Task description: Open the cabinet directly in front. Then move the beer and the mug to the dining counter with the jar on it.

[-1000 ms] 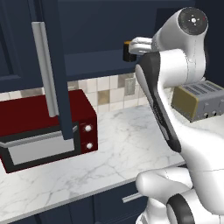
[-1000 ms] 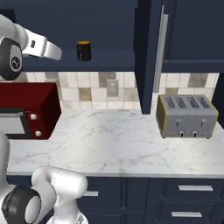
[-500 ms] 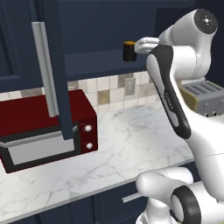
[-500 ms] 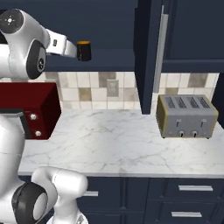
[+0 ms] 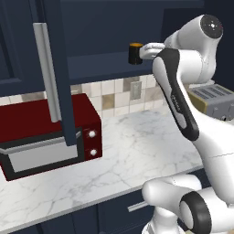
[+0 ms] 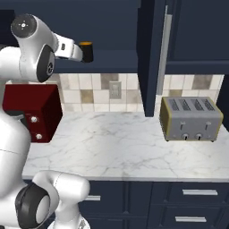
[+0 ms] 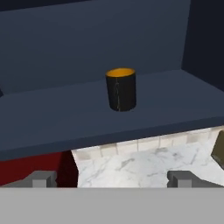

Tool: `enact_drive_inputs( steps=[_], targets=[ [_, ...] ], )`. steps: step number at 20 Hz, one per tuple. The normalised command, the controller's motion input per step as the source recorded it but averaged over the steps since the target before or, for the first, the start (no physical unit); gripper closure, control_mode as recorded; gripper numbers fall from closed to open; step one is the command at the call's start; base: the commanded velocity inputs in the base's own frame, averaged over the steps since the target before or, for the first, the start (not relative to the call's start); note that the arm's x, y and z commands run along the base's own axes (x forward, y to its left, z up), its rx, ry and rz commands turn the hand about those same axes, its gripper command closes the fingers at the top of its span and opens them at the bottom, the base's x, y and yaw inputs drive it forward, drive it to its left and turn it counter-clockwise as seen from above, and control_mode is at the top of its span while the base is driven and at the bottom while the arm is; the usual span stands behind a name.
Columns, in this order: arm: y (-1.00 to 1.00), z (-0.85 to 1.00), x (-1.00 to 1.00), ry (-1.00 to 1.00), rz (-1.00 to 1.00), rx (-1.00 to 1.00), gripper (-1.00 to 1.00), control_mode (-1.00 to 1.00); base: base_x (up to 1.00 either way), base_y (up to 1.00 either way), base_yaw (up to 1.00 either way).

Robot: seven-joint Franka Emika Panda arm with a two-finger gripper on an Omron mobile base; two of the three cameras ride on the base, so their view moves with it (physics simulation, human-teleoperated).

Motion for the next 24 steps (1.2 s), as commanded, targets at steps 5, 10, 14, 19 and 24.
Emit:
enact_drive_inputs(
  steps=[5,10,14,19,24],
  targets=[
    [0.03,-0.01,0.33,0.01,-0.03,0.0,-1.0,-1.0,0.0,0.0,0.0],
    [0.06,0.0,0.44,0.0,0.0,0.0,-1.0,-1.0,0.0,0.0,0.0],
    [0.03,-0.05,0.39,0.03,-0.02,0.0,-1.0,-1.0,0.0,0.0,0.0],
    [0.01,-0.03,0.34,0.04,-0.05,0.0,-1.0,-1.0,0.0,0.0,0.0],
    [0.06,-0.01,0.42,0.02,0.0,0.0,-1.0,-1.0,0.0,0.0,0.0]
  ],
)
